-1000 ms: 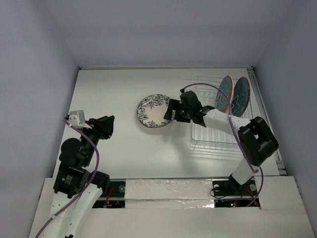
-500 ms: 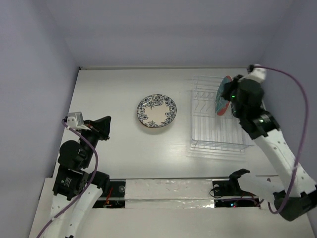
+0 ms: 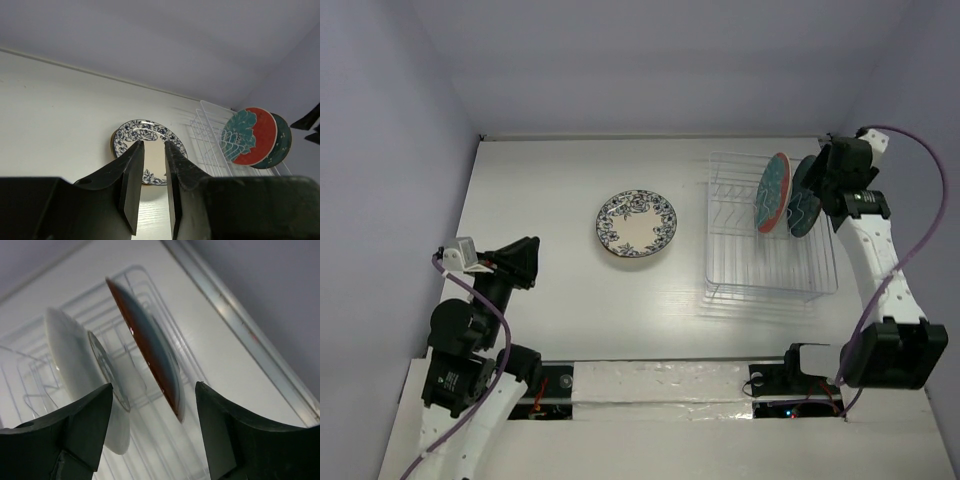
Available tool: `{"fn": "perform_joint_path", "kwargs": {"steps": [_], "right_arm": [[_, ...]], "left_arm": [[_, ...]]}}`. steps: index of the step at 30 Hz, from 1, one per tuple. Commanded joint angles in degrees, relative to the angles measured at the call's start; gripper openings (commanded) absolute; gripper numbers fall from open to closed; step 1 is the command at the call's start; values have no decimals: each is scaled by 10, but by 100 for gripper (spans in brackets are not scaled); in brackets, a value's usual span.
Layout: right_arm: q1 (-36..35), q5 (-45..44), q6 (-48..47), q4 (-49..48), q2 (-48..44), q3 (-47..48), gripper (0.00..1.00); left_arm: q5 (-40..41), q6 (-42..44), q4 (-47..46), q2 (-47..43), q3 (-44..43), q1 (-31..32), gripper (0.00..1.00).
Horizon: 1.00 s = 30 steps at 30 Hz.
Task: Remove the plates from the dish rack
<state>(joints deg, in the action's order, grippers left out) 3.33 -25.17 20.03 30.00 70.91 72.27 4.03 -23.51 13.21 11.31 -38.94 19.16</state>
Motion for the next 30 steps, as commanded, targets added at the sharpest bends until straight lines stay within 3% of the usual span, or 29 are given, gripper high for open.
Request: {"fn": "perform_joint_path", "kwargs": {"steps": [1,7,15,21,23,24,30], "right_arm": [[2,40,-18,25,36,26,72],[12,14,-18,47,91,43,60],[12,-38,-63,87,181,100,55],[12,-55,-117,102,197,136,38],[12,-59,-133,108,201,148,28],[12,-64,-144,107,201,148,15],[12,-55,-178,98,201,165,0]], "left_arm": [[1,5,-23,-24,-7,9,21],[-3,3,-23,-41,-6,14,21],[2,3,-21,-59,-6,25,22],[3,2,-21,-66,-7,30,22],[4,2,-20,-67,-8,30,22],[7,2,-16,-69,-10,30,22],[7,0,-18,-69,-8,30,22]]}}
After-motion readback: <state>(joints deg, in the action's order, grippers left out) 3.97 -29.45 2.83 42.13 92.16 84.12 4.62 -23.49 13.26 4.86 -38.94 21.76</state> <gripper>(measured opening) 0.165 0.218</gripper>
